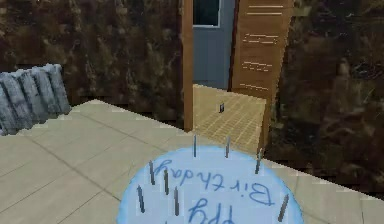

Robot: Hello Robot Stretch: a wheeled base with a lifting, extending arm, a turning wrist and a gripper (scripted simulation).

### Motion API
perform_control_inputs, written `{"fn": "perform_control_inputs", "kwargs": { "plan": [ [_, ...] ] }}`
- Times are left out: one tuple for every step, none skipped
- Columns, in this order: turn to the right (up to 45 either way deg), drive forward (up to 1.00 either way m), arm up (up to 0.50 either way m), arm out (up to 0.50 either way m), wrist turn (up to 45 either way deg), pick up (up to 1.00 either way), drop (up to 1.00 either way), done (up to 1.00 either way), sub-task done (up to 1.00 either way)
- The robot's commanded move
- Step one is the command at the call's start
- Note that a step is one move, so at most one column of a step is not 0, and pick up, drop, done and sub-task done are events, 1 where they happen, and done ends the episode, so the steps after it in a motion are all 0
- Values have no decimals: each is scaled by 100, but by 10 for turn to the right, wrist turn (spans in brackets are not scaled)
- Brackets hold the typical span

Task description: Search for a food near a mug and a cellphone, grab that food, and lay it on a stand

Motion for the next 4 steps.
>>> {"fn": "perform_control_inputs", "kwargs": {
  "plan": [
    [0, 100, 0, 0, 0, 0, 0, 0, 0],
    [0, 65, 0, 0, 0, 0, 0, 0, 0],
    [330, 0, 0, 0, 0, 0, 0, 0, 0],
    [0, 100, 0, 0, 0, 0, 0, 0, 0]
  ]
}}
